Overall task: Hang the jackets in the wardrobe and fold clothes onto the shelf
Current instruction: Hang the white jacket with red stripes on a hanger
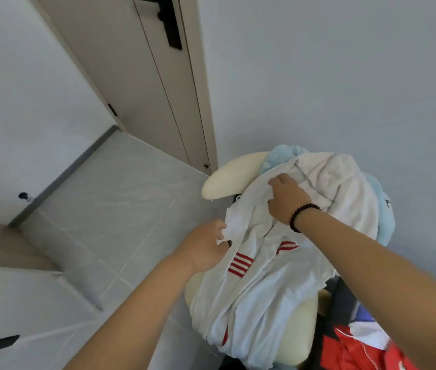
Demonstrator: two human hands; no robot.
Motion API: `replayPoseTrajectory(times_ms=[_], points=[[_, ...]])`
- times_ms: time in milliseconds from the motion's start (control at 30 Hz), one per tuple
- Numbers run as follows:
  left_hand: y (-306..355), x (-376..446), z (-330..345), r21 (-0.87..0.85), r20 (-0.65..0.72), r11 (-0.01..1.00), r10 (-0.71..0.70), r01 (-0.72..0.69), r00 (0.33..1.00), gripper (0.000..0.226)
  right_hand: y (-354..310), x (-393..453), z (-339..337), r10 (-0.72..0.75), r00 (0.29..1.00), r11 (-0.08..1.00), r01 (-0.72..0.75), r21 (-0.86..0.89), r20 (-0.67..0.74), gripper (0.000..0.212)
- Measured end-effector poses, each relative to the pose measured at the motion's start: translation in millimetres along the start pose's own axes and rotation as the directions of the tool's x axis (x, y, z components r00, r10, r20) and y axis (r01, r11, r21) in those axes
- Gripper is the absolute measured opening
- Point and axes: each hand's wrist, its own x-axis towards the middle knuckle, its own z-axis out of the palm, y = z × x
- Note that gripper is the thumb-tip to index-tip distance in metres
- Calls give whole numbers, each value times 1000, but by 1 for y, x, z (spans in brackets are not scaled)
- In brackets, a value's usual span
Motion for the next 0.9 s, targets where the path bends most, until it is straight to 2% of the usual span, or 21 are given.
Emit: replayPoseTrajectory(times_ms=[100, 167, 300, 400, 567, 667, 800, 900], points=[[-6, 4, -6, 4, -20, 999, -39, 39, 999, 46, 10, 28, 5, -77, 997, 938, 81, -338, 24, 56], [-11, 6, -8, -1, -27, 998, -67, 67, 997, 49, 22, 42, 4, -77, 997, 877, 68, -476, -1, 63], [-24, 3, -10, -2, -11, 992, -127, 127, 992, 50, 50, 55, 1, -44, 987, 861, -41, -507, -155, 62], [-31, -1, -9, 14, -1, 988, -151, 151, 989, 49, 65, 55, -5, -121, 978, 866, 20, -499, -171, 31], [-25, -6, -4, 39, 10, 991, -132, 132, 991, 49, 49, 28, -6, -297, 947, 884, 224, -410, -123, 24], [-15, -9, -2, 46, 10, 994, -99, 98, 995, 52, 24, 2, -7, -326, 941, 913, 287, -290, -95, 24], [-4, -22, 2, 46, 3, 998, -51, 51, 999, 57, -7, -35, -23, -343, 935, 938, 345, 17, -91, 22], [-4, -39, 5, -17, -36, 999, -41, 40, 999, 65, -34, -66, -45, -447, 876, 859, 477, 186, -181, 15]])
